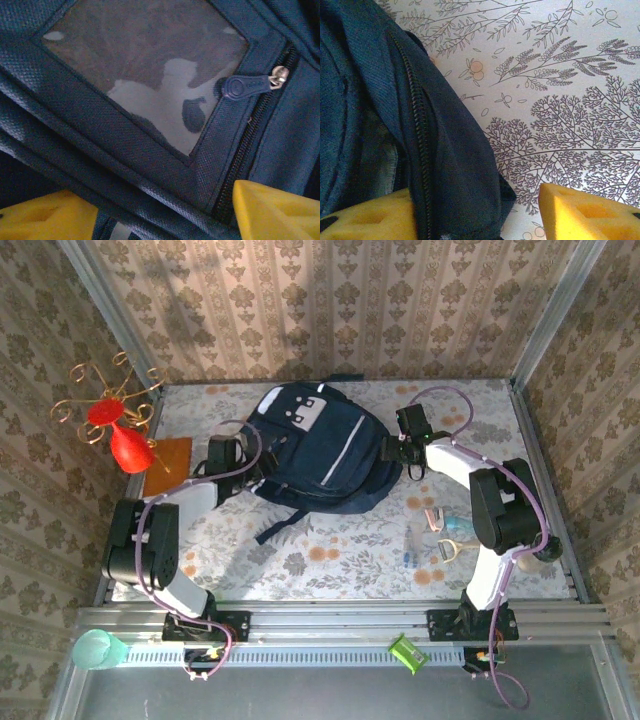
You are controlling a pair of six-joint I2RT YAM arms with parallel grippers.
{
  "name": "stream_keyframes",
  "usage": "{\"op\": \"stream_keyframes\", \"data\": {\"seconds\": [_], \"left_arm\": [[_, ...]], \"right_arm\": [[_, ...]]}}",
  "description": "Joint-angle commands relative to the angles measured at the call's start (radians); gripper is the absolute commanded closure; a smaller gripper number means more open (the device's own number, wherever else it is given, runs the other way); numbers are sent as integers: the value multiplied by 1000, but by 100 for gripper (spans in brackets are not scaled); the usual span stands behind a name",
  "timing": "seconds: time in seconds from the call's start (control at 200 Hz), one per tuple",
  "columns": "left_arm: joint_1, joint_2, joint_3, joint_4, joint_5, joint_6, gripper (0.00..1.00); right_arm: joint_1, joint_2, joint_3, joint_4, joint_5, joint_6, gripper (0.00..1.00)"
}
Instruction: Pack the student bag
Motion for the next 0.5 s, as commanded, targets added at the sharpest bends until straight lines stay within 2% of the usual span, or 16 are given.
{"op": "stream_keyframes", "data": {"seconds": [0.0, 0.095, 0.2, 0.265, 0.355, 0.445, 0.495], "left_arm": [[-20, 43, -5, 73, 13, -17, 37], [-38, 68, -27, 114, 5, -24, 45], [-53, 89, -83, 189, -12, -61, 63], [-57, 96, -117, 259, 3, -94, 75], [-59, 83, -140, 298, 36, -127, 90], [-71, 41, -170, 315, 61, -162, 99], [-85, 10, -184, 314, 68, -177, 100]], "right_arm": [[-4, -85, -7, -57, 55, -45, 33], [19, -204, -54, -54, 75, -47, 28], [87, -353, -128, -29, 68, -21, 28], [150, -410, -178, 6, 9, 24, 28], [264, -433, -224, 55, -62, 103, 30], [383, -403, -234, 106, -83, 191, 34], [448, -368, -232, 160, -100, 242, 36]]}}
